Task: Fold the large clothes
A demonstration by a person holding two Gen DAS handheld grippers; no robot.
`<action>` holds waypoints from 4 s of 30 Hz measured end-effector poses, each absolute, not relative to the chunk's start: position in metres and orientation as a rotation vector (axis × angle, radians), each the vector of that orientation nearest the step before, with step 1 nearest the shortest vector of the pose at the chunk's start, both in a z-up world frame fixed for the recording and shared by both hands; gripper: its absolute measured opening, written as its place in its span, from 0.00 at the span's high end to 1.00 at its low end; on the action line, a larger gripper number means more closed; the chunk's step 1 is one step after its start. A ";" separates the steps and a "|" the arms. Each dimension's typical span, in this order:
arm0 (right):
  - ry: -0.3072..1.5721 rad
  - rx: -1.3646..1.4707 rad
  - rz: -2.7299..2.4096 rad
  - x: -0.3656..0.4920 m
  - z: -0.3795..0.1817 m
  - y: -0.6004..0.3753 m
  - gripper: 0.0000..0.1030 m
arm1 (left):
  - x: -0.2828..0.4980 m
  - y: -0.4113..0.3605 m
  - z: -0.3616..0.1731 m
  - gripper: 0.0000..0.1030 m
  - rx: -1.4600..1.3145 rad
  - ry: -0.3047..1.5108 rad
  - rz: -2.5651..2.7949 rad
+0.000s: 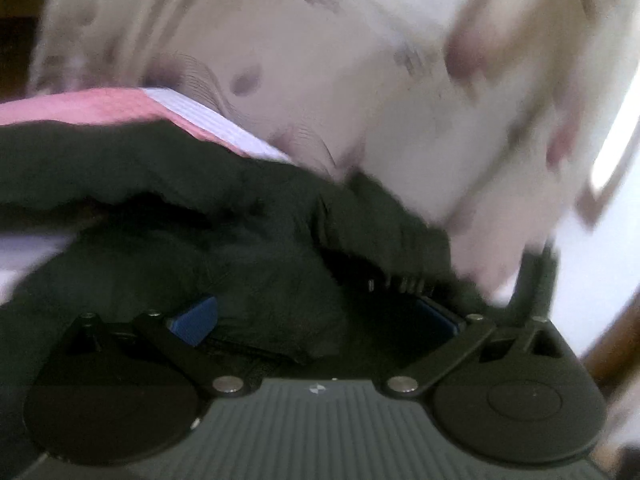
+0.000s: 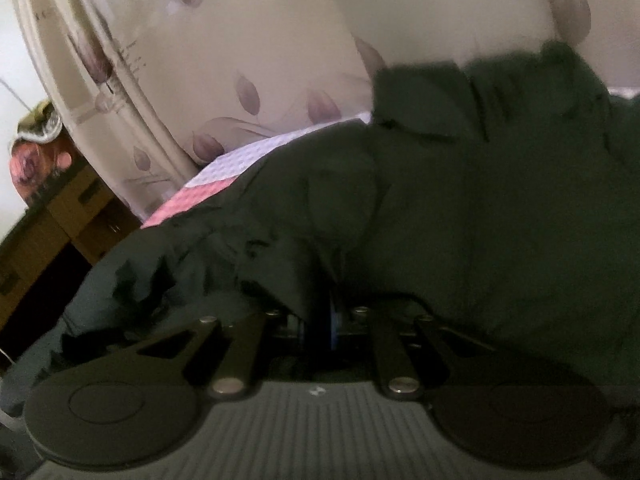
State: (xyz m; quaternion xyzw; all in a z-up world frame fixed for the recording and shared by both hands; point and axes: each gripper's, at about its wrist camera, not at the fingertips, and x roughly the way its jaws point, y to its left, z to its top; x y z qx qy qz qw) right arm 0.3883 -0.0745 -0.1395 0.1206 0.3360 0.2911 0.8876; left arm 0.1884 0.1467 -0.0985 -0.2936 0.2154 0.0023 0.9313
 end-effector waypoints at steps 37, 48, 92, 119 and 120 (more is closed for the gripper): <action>0.612 0.167 0.529 0.223 -0.131 -0.113 0.02 | 0.077 0.383 -0.058 0.88 -0.759 0.351 0.457; 0.466 0.196 0.348 0.197 -0.102 -0.172 0.02 | 0.158 0.224 0.122 0.88 -0.409 0.154 0.127; 0.391 0.028 0.276 0.359 -0.041 -0.244 0.95 | 0.248 0.159 -0.117 0.00 -0.459 0.447 0.190; 0.427 0.028 0.581 0.368 0.022 -0.184 0.87 | 0.328 0.160 -0.114 0.23 -0.486 0.501 0.063; 0.454 0.001 0.639 0.376 0.025 -0.161 0.87 | 0.327 0.163 -0.117 0.23 -0.508 0.499 0.103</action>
